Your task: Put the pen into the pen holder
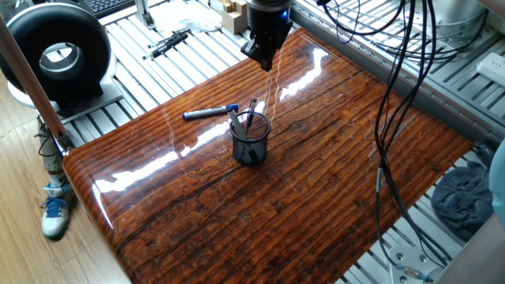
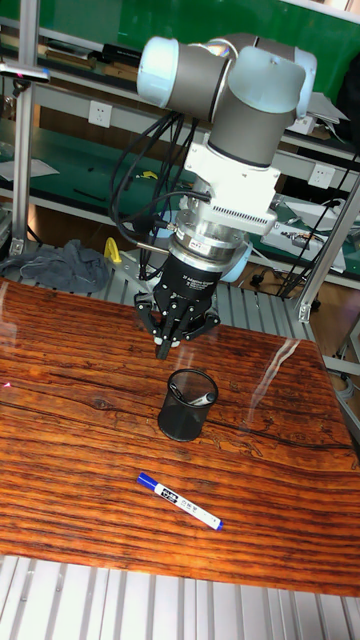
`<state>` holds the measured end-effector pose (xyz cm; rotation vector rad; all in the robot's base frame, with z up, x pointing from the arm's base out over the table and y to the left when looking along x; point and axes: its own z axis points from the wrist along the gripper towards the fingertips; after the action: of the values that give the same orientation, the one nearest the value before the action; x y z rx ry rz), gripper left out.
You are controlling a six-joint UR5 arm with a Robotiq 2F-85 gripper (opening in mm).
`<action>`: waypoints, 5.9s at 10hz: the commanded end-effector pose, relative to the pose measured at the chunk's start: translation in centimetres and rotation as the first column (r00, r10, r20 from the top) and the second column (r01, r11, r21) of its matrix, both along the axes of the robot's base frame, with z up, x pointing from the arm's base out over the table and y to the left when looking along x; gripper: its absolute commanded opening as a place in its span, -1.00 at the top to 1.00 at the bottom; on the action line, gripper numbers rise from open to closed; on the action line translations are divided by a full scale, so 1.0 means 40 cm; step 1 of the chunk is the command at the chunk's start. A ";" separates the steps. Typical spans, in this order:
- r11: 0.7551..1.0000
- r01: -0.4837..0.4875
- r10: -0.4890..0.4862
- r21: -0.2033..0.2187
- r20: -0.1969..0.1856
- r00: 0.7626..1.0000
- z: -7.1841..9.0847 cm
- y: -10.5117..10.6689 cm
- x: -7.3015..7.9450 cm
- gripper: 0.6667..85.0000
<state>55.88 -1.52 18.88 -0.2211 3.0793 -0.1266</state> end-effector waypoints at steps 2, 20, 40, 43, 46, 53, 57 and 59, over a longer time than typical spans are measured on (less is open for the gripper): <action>1.000 0.007 -0.007 0.012 -0.005 1.000 0.010 0.005 -0.006 0.98; 0.998 0.026 -0.030 0.050 0.092 0.995 0.014 0.039 0.068 0.98; 0.875 -0.484 0.483 0.015 0.026 0.875 -0.099 0.157 0.259 0.93; 0.841 -0.538 0.530 -0.061 -0.107 0.841 -0.095 0.073 0.213 0.96; 0.831 -0.553 0.543 -0.065 -0.121 0.831 -0.094 0.066 0.209 0.96; 0.747 -0.664 0.664 0.006 -0.054 0.746 -0.148 0.151 0.281 0.83; 0.716 -0.698 0.697 0.011 -0.058 0.715 -0.204 0.163 0.320 0.55; 0.715 -0.696 0.698 0.061 -0.018 0.716 -0.236 0.206 0.332 0.42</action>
<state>68.29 5.04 10.93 -1.3632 2.8067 -0.0956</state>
